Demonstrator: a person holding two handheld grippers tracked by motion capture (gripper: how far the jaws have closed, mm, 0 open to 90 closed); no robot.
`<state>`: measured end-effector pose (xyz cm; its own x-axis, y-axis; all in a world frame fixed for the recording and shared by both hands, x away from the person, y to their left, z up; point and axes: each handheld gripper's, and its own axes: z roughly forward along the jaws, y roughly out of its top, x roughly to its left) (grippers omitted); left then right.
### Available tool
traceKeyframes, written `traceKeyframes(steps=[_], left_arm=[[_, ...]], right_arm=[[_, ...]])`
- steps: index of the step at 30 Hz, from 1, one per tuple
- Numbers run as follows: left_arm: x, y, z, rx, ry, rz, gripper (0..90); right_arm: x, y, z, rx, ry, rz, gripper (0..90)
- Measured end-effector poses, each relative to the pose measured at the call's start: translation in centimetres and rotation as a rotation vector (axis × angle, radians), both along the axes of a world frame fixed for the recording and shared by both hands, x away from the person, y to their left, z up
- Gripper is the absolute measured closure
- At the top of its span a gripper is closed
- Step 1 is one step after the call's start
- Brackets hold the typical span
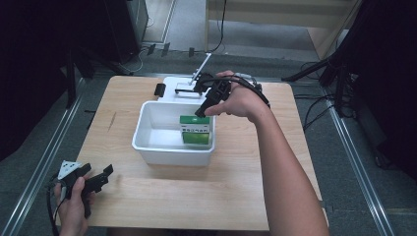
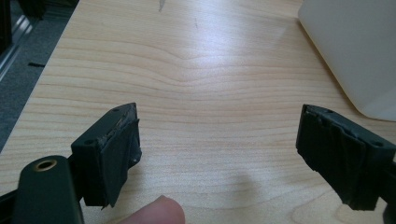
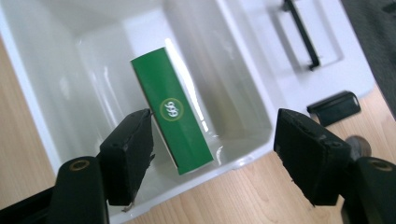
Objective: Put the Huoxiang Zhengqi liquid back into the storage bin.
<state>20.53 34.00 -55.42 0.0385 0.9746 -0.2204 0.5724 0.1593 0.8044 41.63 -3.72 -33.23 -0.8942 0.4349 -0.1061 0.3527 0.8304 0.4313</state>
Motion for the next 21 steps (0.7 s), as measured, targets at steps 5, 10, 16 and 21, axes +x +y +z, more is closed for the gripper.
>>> traceKeyframes(steps=[5, 10, 16, 21], left_arm=[[0.0, 0.0, 0.0, -0.005, 0.002, -0.003, 14.5], [0.0, 0.0, 0.0, -0.011, 0.0, -0.003, 14.6], [0.0, 0.0, 0.0, -0.007, 0.003, -0.01, 14.6], [0.0, 0.0, 0.0, -0.007, 0.005, -0.009, 14.6]], right_arm=[[0.0, -2.4, 0.5, 0.133, -0.031, -0.16, 27.2], [-0.5, -5.4, 0.4, 0.272, -0.093, -0.24, 13.5], [-1.8, -9.8, -0.8, 0.439, -0.155, -0.306, 0.1], [-3.3, -12.6, -2.3, 0.498, -0.215, -0.365, 0.0]])
